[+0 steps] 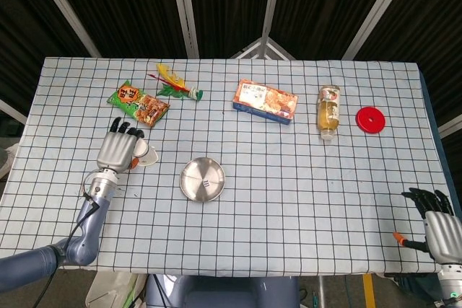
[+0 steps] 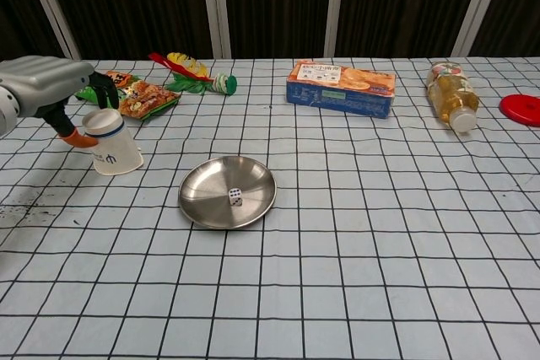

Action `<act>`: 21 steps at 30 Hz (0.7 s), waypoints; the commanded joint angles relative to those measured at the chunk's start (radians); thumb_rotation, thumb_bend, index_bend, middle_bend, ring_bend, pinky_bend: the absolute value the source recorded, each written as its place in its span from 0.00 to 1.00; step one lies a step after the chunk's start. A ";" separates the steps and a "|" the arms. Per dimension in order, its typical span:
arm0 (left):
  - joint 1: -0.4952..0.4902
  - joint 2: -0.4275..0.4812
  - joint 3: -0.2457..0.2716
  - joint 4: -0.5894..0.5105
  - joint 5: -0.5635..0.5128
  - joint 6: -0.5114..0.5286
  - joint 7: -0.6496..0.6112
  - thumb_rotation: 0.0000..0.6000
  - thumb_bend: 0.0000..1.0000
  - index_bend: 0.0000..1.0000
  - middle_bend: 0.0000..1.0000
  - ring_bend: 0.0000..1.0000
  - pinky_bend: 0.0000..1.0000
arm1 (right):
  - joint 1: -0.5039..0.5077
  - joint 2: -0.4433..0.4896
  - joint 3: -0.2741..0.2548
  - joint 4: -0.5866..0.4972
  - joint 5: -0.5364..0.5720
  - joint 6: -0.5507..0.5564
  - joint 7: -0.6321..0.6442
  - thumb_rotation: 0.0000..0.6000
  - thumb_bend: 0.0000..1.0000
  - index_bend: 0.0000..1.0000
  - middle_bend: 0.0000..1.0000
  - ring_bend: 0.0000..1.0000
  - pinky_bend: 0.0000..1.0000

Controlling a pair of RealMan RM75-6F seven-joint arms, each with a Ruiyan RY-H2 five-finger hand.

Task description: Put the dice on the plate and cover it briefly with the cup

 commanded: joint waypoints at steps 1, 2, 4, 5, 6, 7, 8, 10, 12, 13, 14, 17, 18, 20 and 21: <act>-0.003 -0.003 0.002 0.002 -0.003 0.000 0.004 1.00 0.41 0.34 0.32 0.16 0.07 | 0.001 0.000 -0.001 0.000 0.000 -0.002 -0.001 1.00 0.10 0.25 0.19 0.13 0.00; -0.003 -0.004 0.002 0.003 -0.004 0.000 0.006 1.00 0.41 0.34 0.32 0.16 0.07 | 0.001 0.000 -0.001 0.000 0.000 -0.002 -0.001 1.00 0.10 0.25 0.19 0.13 0.00; -0.005 -0.006 0.003 0.004 -0.005 0.001 0.008 1.00 0.42 0.34 0.32 0.16 0.07 | 0.001 0.000 -0.001 0.000 0.000 -0.002 -0.001 1.00 0.10 0.25 0.19 0.13 0.00; -0.006 -0.007 0.003 0.005 -0.006 0.001 0.009 1.00 0.42 0.34 0.32 0.16 0.07 | 0.001 0.000 -0.001 0.000 0.000 -0.002 -0.001 1.00 0.10 0.25 0.19 0.13 0.00; -0.007 -0.009 0.002 0.006 -0.008 0.002 0.010 1.00 0.42 0.34 0.32 0.16 0.07 | 0.001 0.000 -0.001 0.000 0.000 -0.003 -0.001 1.00 0.10 0.25 0.19 0.13 0.00; -0.008 -0.010 0.002 0.007 -0.009 0.002 0.010 1.00 0.42 0.34 0.32 0.16 0.07 | 0.001 0.000 -0.001 0.000 0.000 -0.003 -0.002 1.00 0.10 0.25 0.19 0.13 0.00; -0.009 -0.012 0.002 0.007 -0.010 0.004 0.012 1.00 0.42 0.34 0.32 0.16 0.07 | 0.002 0.000 -0.001 0.000 0.000 -0.003 -0.002 1.00 0.10 0.25 0.19 0.13 0.00; -0.010 -0.014 0.003 0.007 -0.012 0.006 0.014 1.00 0.42 0.34 0.32 0.16 0.07 | 0.002 0.000 -0.001 -0.001 0.001 -0.004 -0.001 1.00 0.10 0.25 0.19 0.13 0.00; -0.011 -0.015 0.004 0.006 -0.012 0.008 0.015 1.00 0.42 0.34 0.33 0.17 0.08 | 0.002 0.000 -0.001 -0.001 0.001 -0.004 -0.001 1.00 0.10 0.25 0.19 0.13 0.00; -0.011 -0.016 0.004 0.006 -0.012 0.010 0.014 1.00 0.42 0.34 0.33 0.18 0.09 | 0.002 0.000 -0.001 -0.001 0.001 -0.005 0.000 1.00 0.10 0.25 0.19 0.13 0.00; -0.011 -0.016 0.005 0.006 -0.012 0.011 0.014 1.00 0.42 0.34 0.34 0.19 0.10 | 0.002 0.000 -0.001 -0.002 0.001 -0.005 0.000 1.00 0.10 0.25 0.19 0.13 0.00; -0.010 -0.018 0.007 0.004 -0.010 0.015 0.011 1.00 0.43 0.35 0.38 0.22 0.13 | 0.002 0.001 -0.001 -0.002 0.000 -0.005 0.001 1.00 0.10 0.25 0.19 0.13 0.00; -0.009 -0.019 0.007 0.005 -0.005 0.021 0.007 1.00 0.44 0.35 0.40 0.23 0.13 | 0.002 0.001 -0.001 -0.003 0.000 -0.004 0.003 1.00 0.10 0.25 0.19 0.13 0.00; -0.007 -0.022 0.005 0.005 0.004 0.031 -0.005 1.00 0.45 0.37 0.43 0.25 0.15 | 0.003 0.001 0.000 -0.004 0.000 -0.004 0.004 1.00 0.10 0.25 0.19 0.13 0.00; -0.006 -0.023 0.005 0.005 0.006 0.034 -0.008 1.00 0.45 0.37 0.44 0.26 0.16 | 0.003 0.002 0.000 -0.004 0.000 -0.003 0.004 1.00 0.10 0.25 0.19 0.13 0.00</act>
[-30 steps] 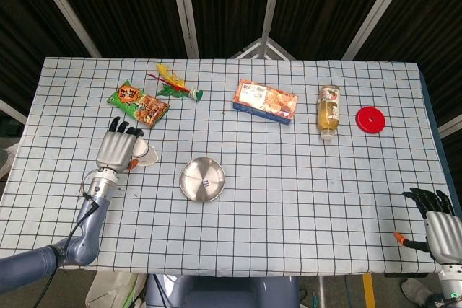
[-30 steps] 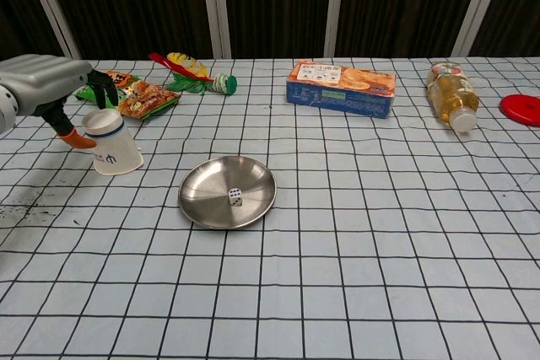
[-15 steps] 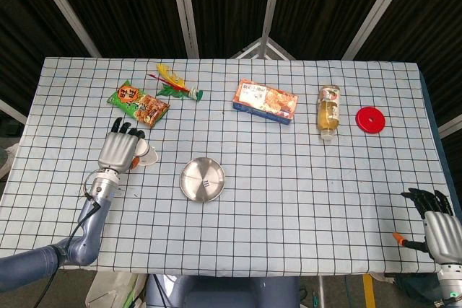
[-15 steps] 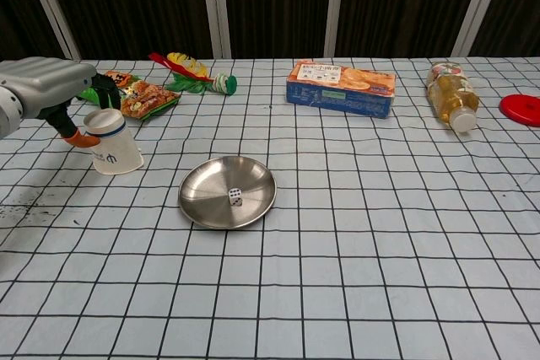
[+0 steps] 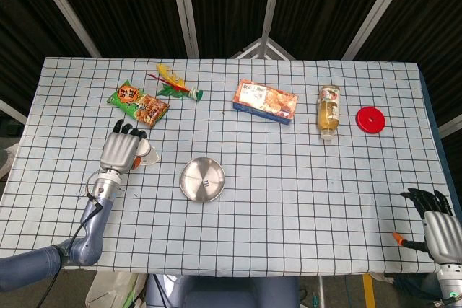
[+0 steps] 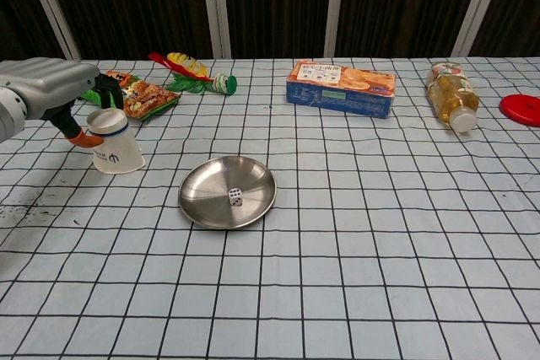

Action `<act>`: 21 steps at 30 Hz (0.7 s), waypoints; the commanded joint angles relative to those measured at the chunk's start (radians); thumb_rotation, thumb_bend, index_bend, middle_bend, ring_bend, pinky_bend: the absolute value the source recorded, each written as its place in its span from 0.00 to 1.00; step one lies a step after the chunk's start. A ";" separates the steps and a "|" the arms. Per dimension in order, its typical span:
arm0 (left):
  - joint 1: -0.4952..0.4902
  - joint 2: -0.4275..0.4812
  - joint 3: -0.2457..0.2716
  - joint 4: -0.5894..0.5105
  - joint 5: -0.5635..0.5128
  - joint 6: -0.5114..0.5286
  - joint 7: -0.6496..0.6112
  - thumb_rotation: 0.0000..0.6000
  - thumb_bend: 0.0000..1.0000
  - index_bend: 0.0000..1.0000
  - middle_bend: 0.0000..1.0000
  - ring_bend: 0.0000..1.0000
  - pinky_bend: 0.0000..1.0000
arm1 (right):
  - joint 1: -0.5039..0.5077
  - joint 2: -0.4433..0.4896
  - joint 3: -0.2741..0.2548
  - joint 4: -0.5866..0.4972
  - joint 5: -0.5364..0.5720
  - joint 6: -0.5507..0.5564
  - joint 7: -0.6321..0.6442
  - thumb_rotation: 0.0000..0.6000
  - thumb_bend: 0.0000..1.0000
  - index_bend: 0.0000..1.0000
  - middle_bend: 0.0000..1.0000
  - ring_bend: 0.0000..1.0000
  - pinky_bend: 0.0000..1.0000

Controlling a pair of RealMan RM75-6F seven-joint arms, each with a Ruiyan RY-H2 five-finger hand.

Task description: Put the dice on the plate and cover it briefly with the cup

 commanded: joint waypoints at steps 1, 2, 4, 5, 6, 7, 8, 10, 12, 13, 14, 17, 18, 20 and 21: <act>0.003 -0.003 0.000 0.001 0.012 0.013 -0.013 1.00 0.45 0.37 0.44 0.27 0.17 | 0.000 0.000 0.000 0.000 0.000 0.001 0.000 1.00 0.10 0.25 0.19 0.13 0.00; 0.004 -0.003 0.001 0.002 0.015 0.016 -0.014 1.00 0.45 0.38 0.45 0.28 0.18 | 0.000 0.000 0.000 0.000 0.000 0.001 0.001 1.00 0.10 0.25 0.19 0.13 0.00; 0.004 -0.001 0.001 -0.001 0.017 0.018 -0.017 1.00 0.45 0.38 0.45 0.28 0.18 | 0.000 0.000 0.000 0.000 0.000 0.001 0.000 1.00 0.10 0.25 0.19 0.13 0.00; 0.004 0.000 0.001 -0.003 0.020 0.019 -0.020 1.00 0.45 0.38 0.45 0.28 0.18 | 0.000 0.000 0.000 0.000 0.001 0.001 0.000 1.00 0.10 0.25 0.19 0.13 0.00; 0.004 0.001 0.001 -0.004 0.021 0.020 -0.021 1.00 0.45 0.38 0.45 0.28 0.18 | 0.000 -0.001 0.000 -0.001 0.001 0.000 0.000 1.00 0.10 0.25 0.19 0.13 0.00; 0.004 0.002 -0.001 -0.008 0.027 0.023 -0.027 1.00 0.45 0.38 0.44 0.28 0.18 | 0.000 -0.001 0.000 -0.001 0.000 0.000 0.000 1.00 0.10 0.25 0.19 0.13 0.00; 0.004 0.003 -0.002 -0.011 0.029 0.025 -0.030 1.00 0.45 0.38 0.44 0.28 0.18 | 0.001 -0.001 0.000 -0.002 0.000 0.000 0.000 1.00 0.10 0.25 0.19 0.13 0.00; 0.003 0.011 -0.010 -0.033 0.042 0.033 -0.047 1.00 0.45 0.38 0.43 0.27 0.18 | 0.000 0.000 0.001 -0.004 -0.001 0.002 0.001 1.00 0.10 0.25 0.19 0.13 0.00; 0.001 0.024 -0.020 -0.065 0.055 0.043 -0.058 1.00 0.45 0.38 0.41 0.27 0.17 | 0.000 0.002 0.001 -0.006 -0.001 0.003 0.002 1.00 0.10 0.25 0.19 0.13 0.00; -0.001 0.030 -0.024 -0.079 0.060 0.047 -0.059 1.00 0.45 0.38 0.40 0.26 0.17 | 0.000 0.002 0.002 -0.007 0.000 0.003 0.002 1.00 0.10 0.25 0.19 0.13 0.00; -0.004 0.042 -0.034 -0.111 0.071 0.057 -0.061 1.00 0.45 0.38 0.40 0.26 0.16 | 0.000 0.003 0.002 -0.008 0.001 0.003 0.003 1.00 0.10 0.25 0.19 0.13 0.00; -0.018 0.077 -0.064 -0.214 0.101 0.084 -0.051 1.00 0.45 0.37 0.39 0.25 0.16 | -0.002 0.006 0.003 -0.010 -0.001 0.006 0.011 1.00 0.10 0.25 0.19 0.13 0.00; -0.022 0.084 -0.070 -0.237 0.104 0.088 -0.045 1.00 0.45 0.37 0.38 0.25 0.16 | -0.002 0.007 0.003 -0.011 -0.001 0.007 0.013 1.00 0.10 0.25 0.19 0.13 0.00; -0.036 0.101 -0.085 -0.301 0.110 0.095 -0.012 1.00 0.45 0.37 0.38 0.24 0.15 | -0.003 0.010 0.003 -0.013 -0.004 0.012 0.017 1.00 0.10 0.25 0.19 0.13 0.00; -0.048 0.111 -0.091 -0.347 0.107 0.094 0.021 1.00 0.45 0.37 0.38 0.23 0.15 | -0.004 0.012 0.004 -0.016 -0.005 0.015 0.021 1.00 0.10 0.25 0.19 0.13 0.00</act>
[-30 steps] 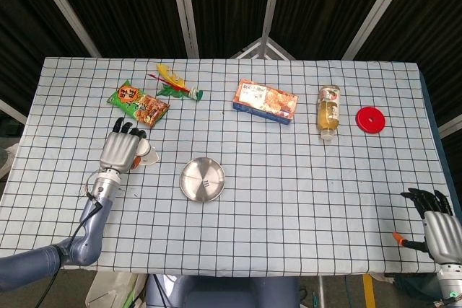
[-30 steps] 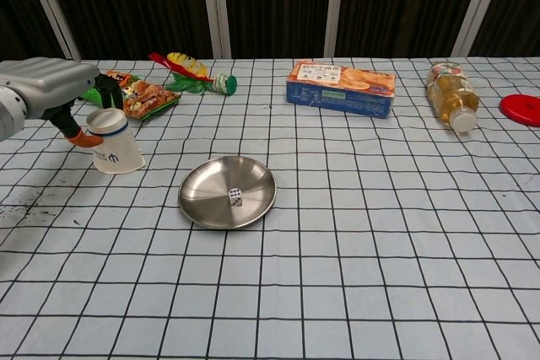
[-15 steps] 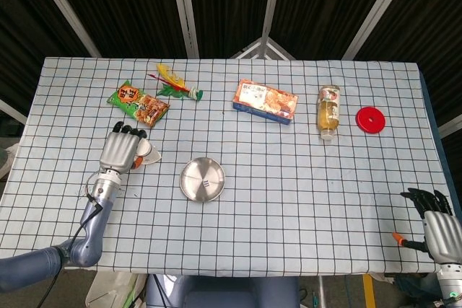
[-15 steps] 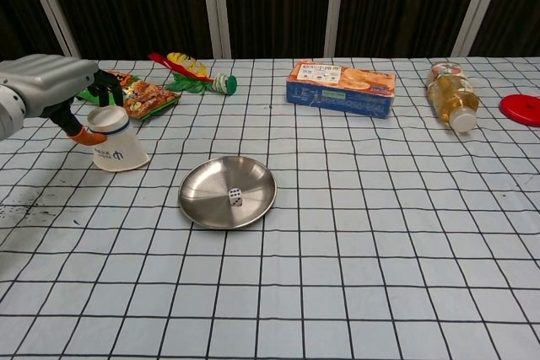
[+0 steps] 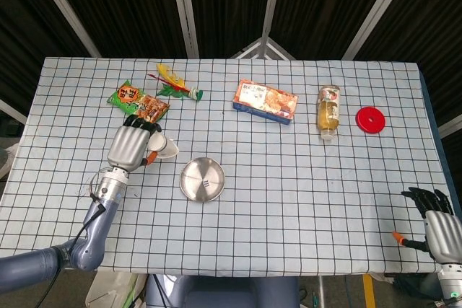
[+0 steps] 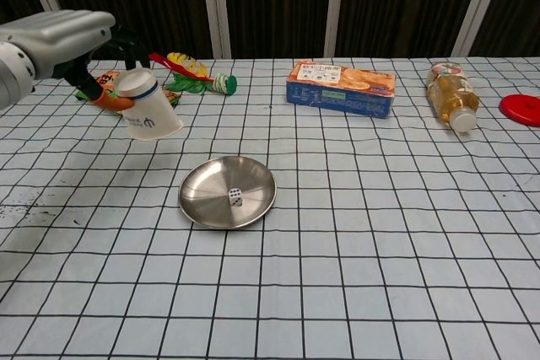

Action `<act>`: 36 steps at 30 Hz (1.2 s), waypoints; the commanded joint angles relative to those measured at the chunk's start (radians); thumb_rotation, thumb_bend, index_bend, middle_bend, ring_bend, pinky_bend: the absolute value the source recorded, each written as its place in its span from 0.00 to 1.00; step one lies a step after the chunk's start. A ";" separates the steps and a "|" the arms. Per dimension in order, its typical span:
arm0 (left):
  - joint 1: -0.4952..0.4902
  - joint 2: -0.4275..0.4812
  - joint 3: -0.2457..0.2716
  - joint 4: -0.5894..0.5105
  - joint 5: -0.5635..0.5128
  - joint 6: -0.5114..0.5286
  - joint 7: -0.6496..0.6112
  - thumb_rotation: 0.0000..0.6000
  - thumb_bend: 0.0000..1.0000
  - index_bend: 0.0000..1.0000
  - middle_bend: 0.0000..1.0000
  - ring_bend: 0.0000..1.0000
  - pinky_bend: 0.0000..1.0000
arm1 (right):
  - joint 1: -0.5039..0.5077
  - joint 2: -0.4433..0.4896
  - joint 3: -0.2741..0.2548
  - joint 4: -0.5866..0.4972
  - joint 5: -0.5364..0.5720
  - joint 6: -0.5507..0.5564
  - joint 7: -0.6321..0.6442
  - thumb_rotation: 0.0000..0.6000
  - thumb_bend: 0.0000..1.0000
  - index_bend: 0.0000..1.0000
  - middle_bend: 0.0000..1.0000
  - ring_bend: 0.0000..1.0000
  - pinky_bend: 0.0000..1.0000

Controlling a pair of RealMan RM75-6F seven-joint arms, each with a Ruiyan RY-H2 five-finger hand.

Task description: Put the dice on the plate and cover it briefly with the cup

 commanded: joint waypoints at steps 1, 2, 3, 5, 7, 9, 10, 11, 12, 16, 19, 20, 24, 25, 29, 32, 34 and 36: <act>-0.043 0.050 -0.042 -0.171 0.006 0.018 0.098 1.00 0.45 0.37 0.37 0.23 0.14 | -0.003 0.005 0.001 -0.005 -0.003 0.007 0.008 1.00 0.10 0.25 0.19 0.13 0.00; -0.048 0.052 -0.044 -0.187 -0.003 0.018 0.115 1.00 0.44 0.37 0.36 0.22 0.14 | -0.003 0.006 0.001 -0.005 -0.003 0.009 0.009 1.00 0.10 0.25 0.19 0.13 0.00; -0.063 0.053 -0.044 -0.219 -0.020 0.013 0.159 1.00 0.44 0.36 0.35 0.22 0.13 | -0.005 0.009 0.002 -0.007 -0.002 0.011 0.012 1.00 0.10 0.25 0.19 0.13 0.00; -0.078 0.050 -0.041 -0.246 -0.047 0.007 0.207 1.00 0.44 0.36 0.34 0.21 0.12 | -0.007 0.013 0.002 -0.010 -0.001 0.014 0.015 1.00 0.10 0.25 0.19 0.13 0.00; -0.094 0.041 -0.035 -0.265 -0.078 0.000 0.258 1.00 0.44 0.35 0.34 0.20 0.12 | -0.009 0.017 0.002 -0.013 -0.001 0.016 0.020 1.00 0.10 0.25 0.19 0.13 0.00; -0.116 0.020 -0.025 -0.280 -0.135 -0.007 0.319 1.00 0.44 0.35 0.33 0.20 0.11 | -0.011 0.022 0.003 -0.015 0.001 0.017 0.027 1.00 0.10 0.25 0.19 0.13 0.00; -0.128 0.003 -0.019 -0.281 -0.171 -0.009 0.348 1.00 0.44 0.35 0.33 0.20 0.11 | -0.012 0.025 0.003 -0.015 0.003 0.017 0.031 1.00 0.10 0.25 0.19 0.13 0.00; -0.133 -0.004 -0.017 -0.280 -0.188 -0.008 0.360 1.00 0.44 0.35 0.33 0.20 0.11 | -0.012 0.026 0.003 -0.015 0.004 0.017 0.033 1.00 0.10 0.25 0.19 0.13 0.00; -0.143 -0.021 -0.012 -0.276 -0.216 -0.009 0.378 1.00 0.44 0.35 0.33 0.20 0.11 | -0.013 0.027 0.003 -0.015 0.005 0.017 0.036 1.00 0.10 0.25 0.19 0.13 0.00; -0.164 -0.057 -0.004 -0.259 -0.261 -0.010 0.402 1.00 0.44 0.35 0.34 0.20 0.11 | -0.015 0.030 0.005 -0.016 0.005 0.020 0.039 1.00 0.10 0.25 0.19 0.13 0.00; -0.175 -0.080 0.003 -0.241 -0.272 -0.009 0.406 1.00 0.44 0.35 0.35 0.21 0.12 | -0.015 0.032 0.006 -0.018 0.007 0.020 0.039 1.00 0.10 0.25 0.19 0.13 0.00; -0.178 -0.090 0.006 -0.234 -0.274 -0.009 0.402 1.00 0.44 0.36 0.35 0.21 0.12 | -0.016 0.032 0.005 -0.018 0.008 0.020 0.039 1.00 0.10 0.25 0.19 0.13 0.00; -0.181 -0.111 0.016 -0.213 -0.269 -0.008 0.380 1.00 0.44 0.36 0.36 0.21 0.13 | -0.016 0.032 0.004 -0.018 0.006 0.020 0.038 1.00 0.10 0.25 0.19 0.13 0.00; -0.181 -0.114 0.017 -0.210 -0.267 -0.007 0.375 1.00 0.44 0.36 0.36 0.21 0.13 | -0.016 0.032 0.004 -0.018 0.005 0.019 0.038 1.00 0.10 0.25 0.19 0.13 0.00; -0.183 -0.124 0.032 -0.192 -0.248 -0.003 0.360 1.00 0.44 0.37 0.37 0.22 0.13 | -0.016 0.031 0.005 -0.018 0.006 0.020 0.040 1.00 0.10 0.25 0.19 0.13 0.00; -0.182 -0.131 0.040 -0.180 -0.239 -0.001 0.346 1.00 0.44 0.37 0.37 0.23 0.14 | -0.017 0.031 0.005 -0.017 0.007 0.020 0.043 1.00 0.10 0.25 0.19 0.13 0.00; -0.180 -0.138 0.046 -0.169 -0.232 -0.001 0.332 1.00 0.44 0.37 0.38 0.24 0.15 | -0.017 0.031 0.005 -0.017 0.007 0.020 0.044 1.00 0.10 0.25 0.19 0.13 0.00; -0.178 -0.142 0.051 -0.161 -0.230 -0.003 0.323 1.00 0.44 0.37 0.38 0.25 0.15 | -0.017 0.031 0.005 -0.017 0.008 0.019 0.045 1.00 0.10 0.25 0.19 0.13 0.00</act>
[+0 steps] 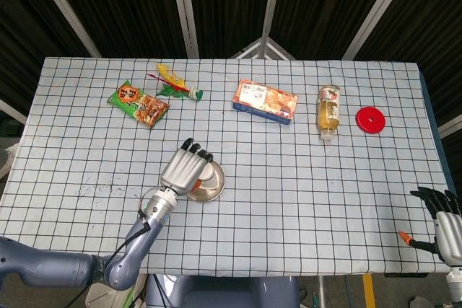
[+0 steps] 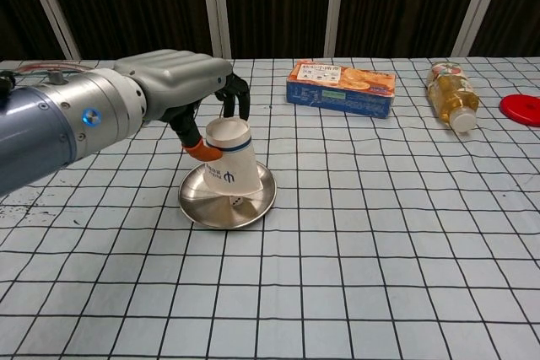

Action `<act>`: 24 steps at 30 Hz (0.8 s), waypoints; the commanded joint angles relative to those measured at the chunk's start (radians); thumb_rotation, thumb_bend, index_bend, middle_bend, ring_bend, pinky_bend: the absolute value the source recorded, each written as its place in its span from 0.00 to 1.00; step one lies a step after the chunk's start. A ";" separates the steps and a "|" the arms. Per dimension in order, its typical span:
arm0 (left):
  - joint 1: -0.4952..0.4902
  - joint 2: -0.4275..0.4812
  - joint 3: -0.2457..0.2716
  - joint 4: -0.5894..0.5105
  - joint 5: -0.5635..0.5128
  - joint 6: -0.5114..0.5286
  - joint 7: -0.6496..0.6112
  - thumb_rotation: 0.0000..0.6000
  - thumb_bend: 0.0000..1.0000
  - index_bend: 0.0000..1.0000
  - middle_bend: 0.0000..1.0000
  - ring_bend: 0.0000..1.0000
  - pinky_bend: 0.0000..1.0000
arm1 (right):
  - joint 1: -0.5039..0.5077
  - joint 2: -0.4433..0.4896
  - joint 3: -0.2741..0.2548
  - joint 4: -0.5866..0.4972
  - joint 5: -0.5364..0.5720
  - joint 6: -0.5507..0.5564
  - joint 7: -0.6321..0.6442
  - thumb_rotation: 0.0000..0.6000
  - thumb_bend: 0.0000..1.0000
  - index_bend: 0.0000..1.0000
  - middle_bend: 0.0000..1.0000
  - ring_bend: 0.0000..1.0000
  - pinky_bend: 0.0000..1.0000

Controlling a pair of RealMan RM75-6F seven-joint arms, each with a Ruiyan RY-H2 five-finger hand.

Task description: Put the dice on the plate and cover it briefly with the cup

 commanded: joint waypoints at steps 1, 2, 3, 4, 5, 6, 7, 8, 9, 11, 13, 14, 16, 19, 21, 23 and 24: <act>0.003 -0.010 0.012 0.021 0.009 -0.003 -0.018 1.00 0.44 0.37 0.38 0.25 0.15 | 0.000 0.000 0.000 0.001 0.002 -0.001 0.001 1.00 0.10 0.25 0.19 0.13 0.00; 0.003 -0.014 0.016 0.030 0.014 -0.003 -0.023 1.00 0.44 0.37 0.38 0.25 0.15 | 0.000 0.000 0.001 0.001 0.002 -0.001 0.002 1.00 0.10 0.25 0.19 0.13 0.00; 0.003 -0.016 0.017 0.035 0.017 -0.004 -0.025 1.00 0.44 0.37 0.38 0.25 0.15 | 0.000 0.000 0.001 0.002 0.002 -0.001 0.003 1.00 0.10 0.25 0.19 0.13 0.00; 0.002 -0.021 0.020 0.043 0.022 -0.005 -0.033 1.00 0.44 0.37 0.38 0.25 0.16 | 0.000 -0.001 0.002 0.003 0.003 -0.001 0.004 1.00 0.10 0.25 0.19 0.13 0.00; 0.002 -0.026 0.020 0.050 0.028 -0.007 -0.043 1.00 0.44 0.37 0.38 0.25 0.16 | 0.000 -0.001 0.002 0.003 0.003 -0.002 0.004 1.00 0.10 0.25 0.19 0.13 0.00; 0.002 -0.028 0.021 0.054 0.031 -0.008 -0.048 1.00 0.44 0.37 0.38 0.25 0.16 | 0.000 -0.001 0.002 0.003 0.004 -0.002 0.004 1.00 0.10 0.25 0.19 0.13 0.00; 0.002 -0.033 0.022 0.062 0.036 -0.011 -0.058 1.00 0.44 0.38 0.38 0.25 0.16 | 0.000 -0.002 0.002 0.004 0.004 -0.003 0.004 1.00 0.10 0.25 0.19 0.13 0.00; 0.002 -0.038 0.024 0.068 0.041 -0.015 -0.067 1.00 0.44 0.38 0.38 0.25 0.16 | 0.001 -0.002 0.002 0.005 0.005 -0.004 0.005 1.00 0.10 0.25 0.19 0.13 0.00; 0.001 -0.042 0.026 0.075 0.046 -0.017 -0.073 1.00 0.44 0.38 0.38 0.25 0.16 | 0.001 -0.002 0.003 0.005 0.005 -0.004 0.005 1.00 0.10 0.25 0.19 0.13 0.00; 0.000 -0.047 0.031 0.085 0.053 -0.018 -0.078 1.00 0.44 0.38 0.39 0.25 0.16 | 0.000 -0.002 0.003 0.005 0.006 -0.003 0.007 1.00 0.10 0.25 0.19 0.13 0.00; 0.000 -0.051 0.036 0.095 0.060 -0.018 -0.081 1.00 0.44 0.38 0.40 0.25 0.16 | 0.000 -0.002 0.004 0.006 0.007 -0.003 0.007 1.00 0.10 0.25 0.19 0.13 0.00; 0.001 -0.054 0.038 0.100 0.061 -0.017 -0.084 1.00 0.44 0.39 0.40 0.25 0.16 | -0.001 -0.002 0.004 0.006 0.007 -0.001 0.009 1.00 0.10 0.25 0.19 0.13 0.00; 0.002 -0.058 0.041 0.108 0.061 -0.018 -0.090 1.00 0.44 0.39 0.40 0.25 0.16 | -0.001 -0.001 0.004 0.006 0.007 -0.001 0.011 1.00 0.10 0.25 0.19 0.13 0.00; 0.005 -0.061 0.044 0.117 0.059 -0.022 -0.099 1.00 0.44 0.40 0.41 0.25 0.16 | -0.002 -0.001 0.004 0.006 0.006 0.000 0.012 1.00 0.10 0.25 0.19 0.13 0.00; 0.005 -0.064 0.048 0.127 0.060 -0.028 -0.107 1.00 0.44 0.40 0.41 0.25 0.16 | -0.001 0.000 0.005 0.005 0.005 0.000 0.012 1.00 0.10 0.25 0.19 0.13 0.00; 0.006 -0.066 0.051 0.133 0.060 -0.032 -0.114 1.00 0.44 0.40 0.41 0.25 0.16 | -0.001 0.000 0.004 0.005 0.005 -0.001 0.013 1.00 0.10 0.25 0.19 0.13 0.00; 0.006 -0.066 0.052 0.135 0.062 -0.033 -0.116 1.00 0.44 0.40 0.41 0.25 0.16 | -0.001 -0.001 0.004 0.004 0.005 -0.002 0.013 1.00 0.10 0.25 0.19 0.13 0.00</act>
